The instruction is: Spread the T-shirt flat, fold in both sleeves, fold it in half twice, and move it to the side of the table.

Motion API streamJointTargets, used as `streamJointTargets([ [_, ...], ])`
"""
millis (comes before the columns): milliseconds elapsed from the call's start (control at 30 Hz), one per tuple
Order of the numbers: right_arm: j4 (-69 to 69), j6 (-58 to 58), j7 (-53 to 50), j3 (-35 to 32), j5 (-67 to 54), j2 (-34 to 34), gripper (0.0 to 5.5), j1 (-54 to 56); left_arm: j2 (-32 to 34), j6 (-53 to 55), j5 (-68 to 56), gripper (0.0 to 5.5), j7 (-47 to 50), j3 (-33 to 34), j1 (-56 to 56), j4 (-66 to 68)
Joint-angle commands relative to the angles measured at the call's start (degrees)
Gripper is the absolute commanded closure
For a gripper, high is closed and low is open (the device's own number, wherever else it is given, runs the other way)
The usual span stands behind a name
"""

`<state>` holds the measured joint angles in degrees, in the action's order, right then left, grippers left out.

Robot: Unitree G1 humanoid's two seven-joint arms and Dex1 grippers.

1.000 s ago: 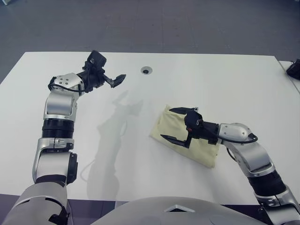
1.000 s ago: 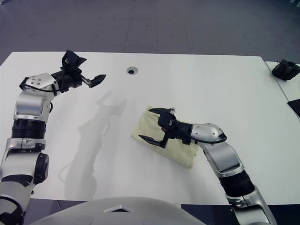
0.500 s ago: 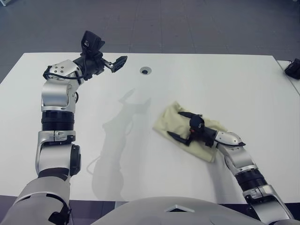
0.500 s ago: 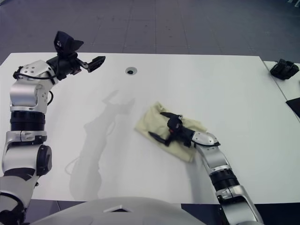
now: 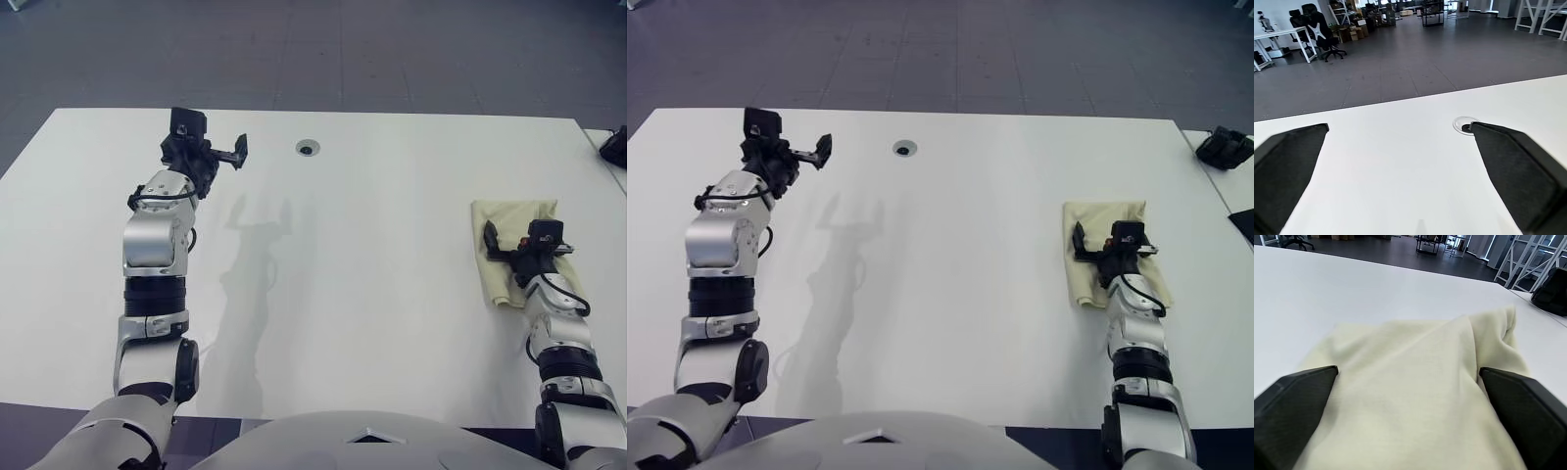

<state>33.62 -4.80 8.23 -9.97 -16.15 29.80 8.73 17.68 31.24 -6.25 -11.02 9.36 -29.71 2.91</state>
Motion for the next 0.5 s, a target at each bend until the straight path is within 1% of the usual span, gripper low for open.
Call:
streamJointTargets([
  [33,-24.0,12.5,-5.6,0.9,5.6,1.2,0.11,-3.4,1.4,0.5,1.1,0.12,1.3,0.7,3.9,-4.9],
  [100,-35.9,18.9,-7.8,1.4,3.5,-1.6,0.11,0.9,0.5,1.0,1.3,0.12,2.4,0.5,6.6,-7.8],
  [167,-40.9,23.5,-10.3,3.3,2.3,-6.5,0.11,3.1,-1.1,1.1,1.6,0.12,3.7,-0.8,7.9,-9.0],
  [200,-41.4,24.6,-11.5,4.7,3.0,-8.9,0.11,4.0,-1.9,1.0,1.9,0.12,4.3,-1.6,8.0,-9.3],
  [267,-40.7,26.5,-13.3,6.0,4.9,-11.3,0.11,5.5,-3.5,0.9,2.3,0.12,5.7,-3.2,7.0,-8.9],
  [400,-39.2,29.9,-14.5,5.0,7.6,-11.9,0.11,7.3,-5.4,0.6,2.5,0.12,7.1,-4.1,4.7,-7.6],
  [500,-41.1,32.3,-13.8,4.0,8.1,-12.1,0.11,6.4,-5.6,1.5,1.4,0.12,6.0,-4.2,4.1,-8.3],
])
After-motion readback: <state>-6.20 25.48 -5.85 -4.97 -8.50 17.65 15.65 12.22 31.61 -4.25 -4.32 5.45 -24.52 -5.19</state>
